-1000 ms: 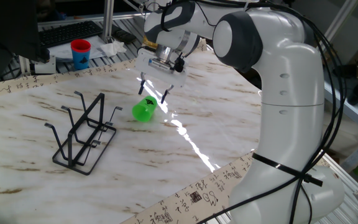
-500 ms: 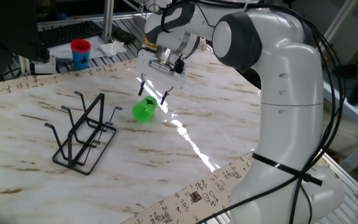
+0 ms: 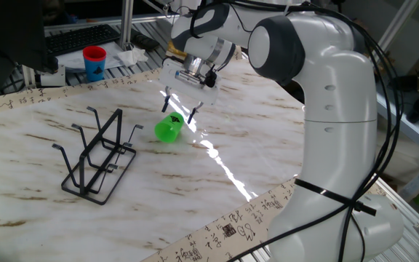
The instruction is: Put the cup on the cup rack
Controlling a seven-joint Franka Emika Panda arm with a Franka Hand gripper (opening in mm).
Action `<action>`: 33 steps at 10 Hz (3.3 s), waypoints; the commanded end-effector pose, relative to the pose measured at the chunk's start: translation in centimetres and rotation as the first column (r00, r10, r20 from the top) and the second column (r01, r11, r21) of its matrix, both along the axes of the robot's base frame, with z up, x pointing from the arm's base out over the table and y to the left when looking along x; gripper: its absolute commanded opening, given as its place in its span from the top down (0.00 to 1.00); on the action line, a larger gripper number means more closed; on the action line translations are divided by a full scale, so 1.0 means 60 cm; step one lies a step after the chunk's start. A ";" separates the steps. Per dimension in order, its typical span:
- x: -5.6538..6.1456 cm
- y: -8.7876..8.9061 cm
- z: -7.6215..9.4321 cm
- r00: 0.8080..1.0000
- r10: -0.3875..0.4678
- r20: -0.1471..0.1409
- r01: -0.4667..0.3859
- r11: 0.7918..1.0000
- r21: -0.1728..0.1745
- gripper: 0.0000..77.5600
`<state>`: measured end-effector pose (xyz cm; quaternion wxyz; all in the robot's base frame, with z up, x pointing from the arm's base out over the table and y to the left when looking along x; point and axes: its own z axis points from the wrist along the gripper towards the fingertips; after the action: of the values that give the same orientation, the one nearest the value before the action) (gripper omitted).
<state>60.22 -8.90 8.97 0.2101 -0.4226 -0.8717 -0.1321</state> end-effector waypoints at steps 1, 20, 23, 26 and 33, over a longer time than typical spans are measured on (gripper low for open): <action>0.003 -0.006 -0.008 1.000 0.002 0.003 -0.002 1.000 0.016 0.00; 0.005 -0.011 -0.029 0.998 -0.018 -0.062 0.024 0.995 0.095 0.00; 0.005 -0.011 -0.029 0.998 -0.017 -0.062 0.024 0.994 0.105 0.00; 0.003 -0.011 -0.030 0.998 -0.017 -0.059 0.024 0.993 0.116 0.00; 0.002 -0.012 -0.030 0.998 -0.023 -0.057 0.029 0.993 0.115 0.98</action>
<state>60.25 -9.54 7.02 0.2590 -0.4221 -0.8514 -0.1728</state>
